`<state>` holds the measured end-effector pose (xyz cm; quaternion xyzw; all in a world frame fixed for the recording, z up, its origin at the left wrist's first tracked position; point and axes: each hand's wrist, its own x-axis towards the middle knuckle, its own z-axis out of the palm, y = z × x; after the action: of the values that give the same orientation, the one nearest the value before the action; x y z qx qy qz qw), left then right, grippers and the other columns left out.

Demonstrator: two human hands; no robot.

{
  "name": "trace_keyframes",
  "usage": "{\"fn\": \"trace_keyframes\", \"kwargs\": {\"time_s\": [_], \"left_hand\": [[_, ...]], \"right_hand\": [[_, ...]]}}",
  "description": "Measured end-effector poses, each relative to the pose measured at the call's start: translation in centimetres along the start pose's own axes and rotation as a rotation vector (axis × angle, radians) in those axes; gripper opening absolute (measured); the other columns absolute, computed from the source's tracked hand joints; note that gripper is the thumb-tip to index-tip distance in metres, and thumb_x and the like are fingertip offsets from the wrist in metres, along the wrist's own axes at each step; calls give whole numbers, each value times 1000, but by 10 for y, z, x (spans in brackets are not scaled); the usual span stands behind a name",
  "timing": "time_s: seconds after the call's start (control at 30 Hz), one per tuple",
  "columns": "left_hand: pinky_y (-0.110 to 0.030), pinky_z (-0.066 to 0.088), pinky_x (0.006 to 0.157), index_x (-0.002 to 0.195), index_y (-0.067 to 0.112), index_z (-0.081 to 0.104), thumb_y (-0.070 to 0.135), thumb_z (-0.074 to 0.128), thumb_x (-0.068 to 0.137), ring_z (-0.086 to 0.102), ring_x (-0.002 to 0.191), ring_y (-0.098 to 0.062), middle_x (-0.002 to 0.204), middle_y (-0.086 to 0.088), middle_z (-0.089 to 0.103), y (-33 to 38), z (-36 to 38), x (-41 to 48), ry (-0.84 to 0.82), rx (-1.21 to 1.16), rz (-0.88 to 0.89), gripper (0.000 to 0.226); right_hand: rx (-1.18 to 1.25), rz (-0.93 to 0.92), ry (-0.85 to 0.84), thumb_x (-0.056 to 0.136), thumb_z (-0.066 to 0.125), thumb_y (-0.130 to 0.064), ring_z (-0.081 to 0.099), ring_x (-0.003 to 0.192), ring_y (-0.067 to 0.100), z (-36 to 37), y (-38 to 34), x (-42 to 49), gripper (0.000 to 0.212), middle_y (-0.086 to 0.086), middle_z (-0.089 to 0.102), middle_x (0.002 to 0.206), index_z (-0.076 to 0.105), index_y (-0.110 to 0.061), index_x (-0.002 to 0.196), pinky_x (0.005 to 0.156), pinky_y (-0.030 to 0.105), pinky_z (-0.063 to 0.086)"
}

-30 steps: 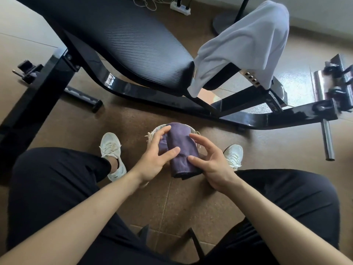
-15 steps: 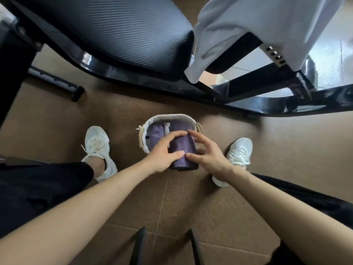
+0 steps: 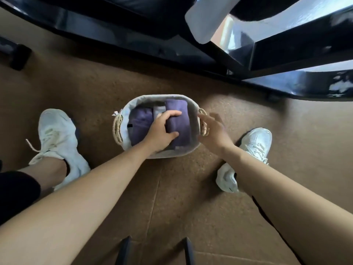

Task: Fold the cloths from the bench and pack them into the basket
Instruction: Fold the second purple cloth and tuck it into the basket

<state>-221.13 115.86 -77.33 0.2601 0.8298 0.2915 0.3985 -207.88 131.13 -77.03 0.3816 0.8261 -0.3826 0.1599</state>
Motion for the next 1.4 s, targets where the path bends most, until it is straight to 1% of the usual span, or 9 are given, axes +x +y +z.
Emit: {"fn": "trace_keyframes", "kwargs": {"time_s": [0.13, 0.3, 0.63, 0.87, 1.03, 1.13, 1.2, 1.3, 1.4], "left_hand": [[-33, 40, 111, 136, 20, 52, 5, 77, 79, 50, 124, -13, 133, 6, 53, -25, 28, 25, -26, -129, 112, 63], [-35, 38, 113, 136, 21, 50, 8, 75, 81, 49, 131, -18, 139, -2, 55, -39, 49, 44, -88, -165, 135, 62], [-54, 45, 105, 153, 39, 28, 32, 70, 90, 48, 135, -29, 151, 0, 42, -49, 52, 40, -176, 211, 95, 76], [-46, 47, 89, 157, 43, 15, 42, 63, 96, 56, 123, -31, 144, -4, 40, -39, 47, 48, -207, 524, 98, 78], [-43, 53, 87, 154, 41, 26, 43, 75, 84, 54, 108, -30, 131, -12, 35, -44, 47, 31, -28, 577, 146, 86], [-45, 50, 90, 152, 36, 36, 47, 80, 76, 51, 116, -32, 137, -12, 43, -56, 47, 21, 122, 704, 300, 88], [-52, 39, 107, 155, 36, 31, 57, 73, 78, 40, 138, -35, 157, -10, 34, -58, 49, 22, 140, 805, 376, 90], [-66, 16, 118, 159, 39, 19, 71, 58, 82, 13, 155, -35, 171, -2, 10, -60, 55, 32, 74, 875, 339, 92], [-72, 13, 116, 159, 43, 11, 78, 50, 83, 5, 156, -37, 172, 1, 2, -66, 59, 39, 8, 894, 274, 93]], "right_hand": [[-83, -93, 40, 90, 67, -11, 56, 124, 23, 7, 16, 16, 70, 0, 55, 138, 43, -33, 152, 94, 31, 48], [-144, -150, 24, 86, 74, -10, 59, 113, 23, 6, 24, 22, 80, 0, 57, 129, 38, -31, 154, 89, 36, 53], [-202, -98, -25, 87, 67, -1, 50, 94, 17, -1, 9, 16, 84, -7, 45, 109, 33, -33, 157, 76, 27, 35], [-190, -95, -28, 90, 63, -2, 47, 98, 18, -2, 4, 13, 83, -7, 43, 110, 30, -39, 157, 78, 30, 35], [-190, -96, -42, 90, 64, -4, 44, 100, 17, -2, 3, 13, 82, -1, 47, 117, 28, -36, 157, 79, 30, 33], [-184, -104, -50, 90, 66, -4, 43, 98, 15, -2, 5, 13, 84, -4, 43, 114, 28, -34, 158, 79, 28, 32], [-164, -111, -49, 89, 67, -3, 46, 98, 15, -2, 8, 13, 84, -7, 43, 114, 29, -34, 158, 79, 28, 34], [-118, -130, -45, 88, 69, -3, 53, 94, 16, -1, 12, 14, 84, -9, 44, 113, 31, -34, 157, 79, 31, 42], [-96, -145, -47, 88, 71, -7, 55, 96, 18, 0, 16, 16, 87, -4, 52, 121, 28, -38, 157, 80, 31, 44]]}}
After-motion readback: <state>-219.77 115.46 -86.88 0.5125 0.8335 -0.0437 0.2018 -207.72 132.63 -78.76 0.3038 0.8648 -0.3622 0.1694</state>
